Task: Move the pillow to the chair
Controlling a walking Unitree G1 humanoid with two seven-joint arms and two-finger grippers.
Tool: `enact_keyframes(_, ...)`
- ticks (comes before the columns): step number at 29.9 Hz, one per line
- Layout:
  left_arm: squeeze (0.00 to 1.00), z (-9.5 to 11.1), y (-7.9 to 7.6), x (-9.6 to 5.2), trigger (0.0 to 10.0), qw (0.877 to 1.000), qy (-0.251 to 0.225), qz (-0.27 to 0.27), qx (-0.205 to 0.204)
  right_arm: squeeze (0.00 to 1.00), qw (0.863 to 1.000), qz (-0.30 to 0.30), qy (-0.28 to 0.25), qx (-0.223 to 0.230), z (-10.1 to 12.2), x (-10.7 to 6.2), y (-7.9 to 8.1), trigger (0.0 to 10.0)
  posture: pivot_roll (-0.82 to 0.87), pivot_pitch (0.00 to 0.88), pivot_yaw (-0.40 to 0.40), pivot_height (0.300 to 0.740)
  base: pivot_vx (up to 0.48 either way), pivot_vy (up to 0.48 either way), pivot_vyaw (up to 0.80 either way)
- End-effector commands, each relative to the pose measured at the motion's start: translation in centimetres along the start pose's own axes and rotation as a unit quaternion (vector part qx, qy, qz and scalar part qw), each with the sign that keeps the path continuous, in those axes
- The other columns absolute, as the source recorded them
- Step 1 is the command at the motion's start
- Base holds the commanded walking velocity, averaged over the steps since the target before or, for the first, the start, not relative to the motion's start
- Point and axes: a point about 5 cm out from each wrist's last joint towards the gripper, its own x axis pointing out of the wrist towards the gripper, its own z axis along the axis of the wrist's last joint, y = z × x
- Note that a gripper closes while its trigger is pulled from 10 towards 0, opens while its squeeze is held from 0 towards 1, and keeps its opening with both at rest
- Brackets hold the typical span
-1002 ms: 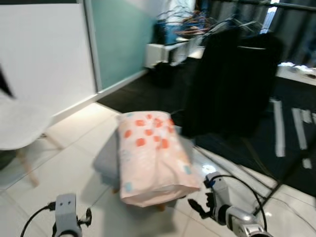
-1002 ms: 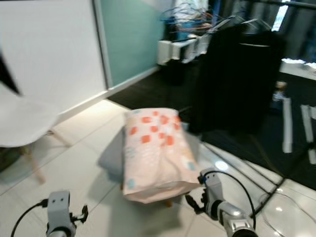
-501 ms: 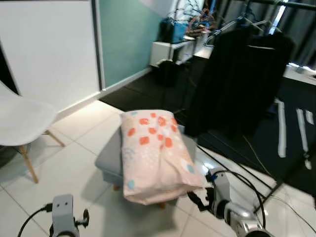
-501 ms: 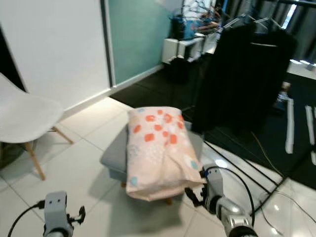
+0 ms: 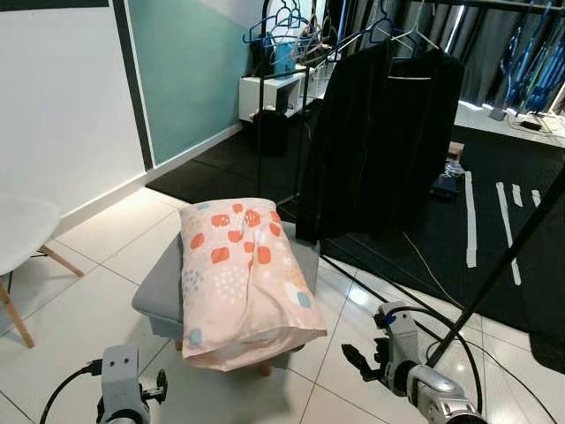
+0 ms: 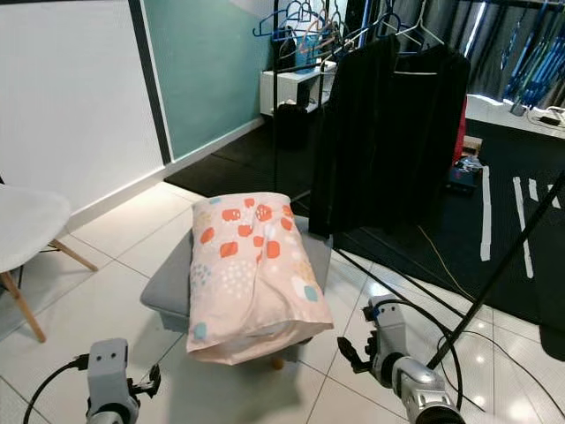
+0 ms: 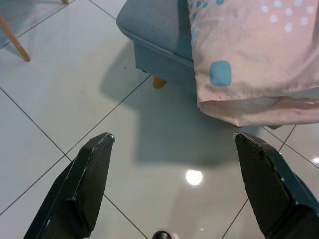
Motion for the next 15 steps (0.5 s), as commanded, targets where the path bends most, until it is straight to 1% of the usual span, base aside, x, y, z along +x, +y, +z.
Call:
enact_keyframes(1, 0.0, 0.27, 0.29, 0.17, 10.0, 1.0, -0.002, 0.001, 0.002, 0.0, 1.0, -0.001, 0.003, 0.012, -0.2, -0.02, -0.03, 10.0, -0.09, 0.0, -0.098, 0.74, 0.0, 0.0, 0.0)
enact_keyframes(2, 0.0, 0.27, 0.29, 0.17, 10.0, 1.0, -0.002, 0.001, 0.002, 0.0, 1.0, -0.001, 0.003, 0.012, -0.2, -0.02, -0.03, 10.0, -0.09, 0.0, -0.098, 0.74, 0.0, 0.0, 0.0)
enact_keyframes(6, 0.0, 0.45, -0.03, 0.17, 10.0, 1.0, -0.007, -0.003, 0.003, 0.0, 1.0, -0.001, 0.004, 0.011, -0.2, -0.03, -0.07, 10.0, -0.09, 0.0, -0.1, 0.74, 0.272, 0.0, 0.0)
enact_keyframes(15, 0.0, 0.63, -0.07, 0.0, 10.0, 1.0, -0.019, -0.005, 0.0, 0.0, 1.0, 0.0, 0.004, 0.008, -0.11, -0.04, -0.13, 10.0, -0.09, 0.0, -0.102, 0.74, 0.353, 0.0, 0.0)
